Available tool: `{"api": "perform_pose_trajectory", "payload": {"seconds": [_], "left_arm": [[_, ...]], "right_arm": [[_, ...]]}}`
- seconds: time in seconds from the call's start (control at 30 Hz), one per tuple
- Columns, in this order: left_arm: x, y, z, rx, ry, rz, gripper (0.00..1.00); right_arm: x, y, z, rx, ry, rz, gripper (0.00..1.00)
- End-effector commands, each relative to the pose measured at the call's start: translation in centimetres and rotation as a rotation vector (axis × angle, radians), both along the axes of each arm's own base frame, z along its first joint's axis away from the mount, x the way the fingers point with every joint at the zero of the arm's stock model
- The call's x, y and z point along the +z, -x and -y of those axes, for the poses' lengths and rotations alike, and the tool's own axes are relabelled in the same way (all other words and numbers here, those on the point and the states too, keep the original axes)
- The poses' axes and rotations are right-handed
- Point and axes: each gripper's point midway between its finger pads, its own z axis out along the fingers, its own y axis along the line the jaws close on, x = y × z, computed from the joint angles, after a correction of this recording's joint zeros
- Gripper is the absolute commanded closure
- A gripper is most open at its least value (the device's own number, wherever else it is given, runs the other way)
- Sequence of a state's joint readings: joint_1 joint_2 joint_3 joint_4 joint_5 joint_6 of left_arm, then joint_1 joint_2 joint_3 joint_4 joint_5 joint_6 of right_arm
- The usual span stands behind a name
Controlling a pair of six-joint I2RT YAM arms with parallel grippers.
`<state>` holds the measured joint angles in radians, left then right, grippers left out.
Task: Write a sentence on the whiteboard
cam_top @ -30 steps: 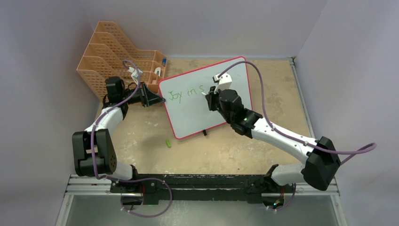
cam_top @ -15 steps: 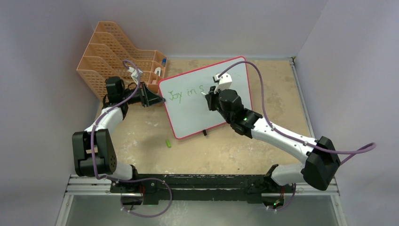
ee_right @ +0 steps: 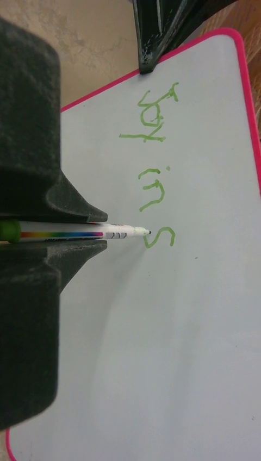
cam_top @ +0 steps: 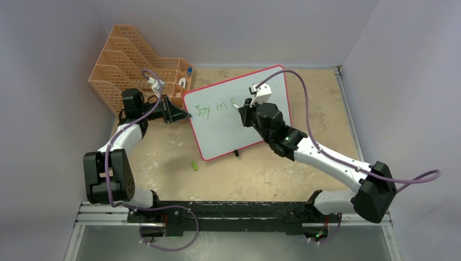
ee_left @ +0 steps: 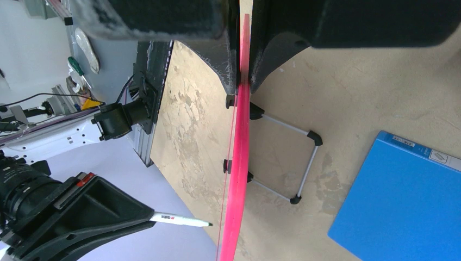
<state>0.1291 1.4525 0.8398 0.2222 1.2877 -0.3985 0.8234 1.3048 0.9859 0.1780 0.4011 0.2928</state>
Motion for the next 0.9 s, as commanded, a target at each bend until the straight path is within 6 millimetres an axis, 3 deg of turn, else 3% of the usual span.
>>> {"api": "perform_pose_trajectory", "payload": {"seconds": [0.0,0.2,0.87], "left_arm": [[1.5,-0.2,0.3,-0.011,-0.020,0.076,1.00],[1.5,-0.2,0.3,-0.011,-0.022,0.076,1.00],[1.5,-0.2,0.4,-0.013,-0.022,0.079,1.00]], "right_arm": [[4.2,0.0,1.2,-0.033,-0.056,0.086,1.00],[3.8,-0.3,1.8,-0.068,-0.045,0.092,1.00],[3.0,-1.4,1.1,-0.084,-0.037,0.094,1.00]]}}
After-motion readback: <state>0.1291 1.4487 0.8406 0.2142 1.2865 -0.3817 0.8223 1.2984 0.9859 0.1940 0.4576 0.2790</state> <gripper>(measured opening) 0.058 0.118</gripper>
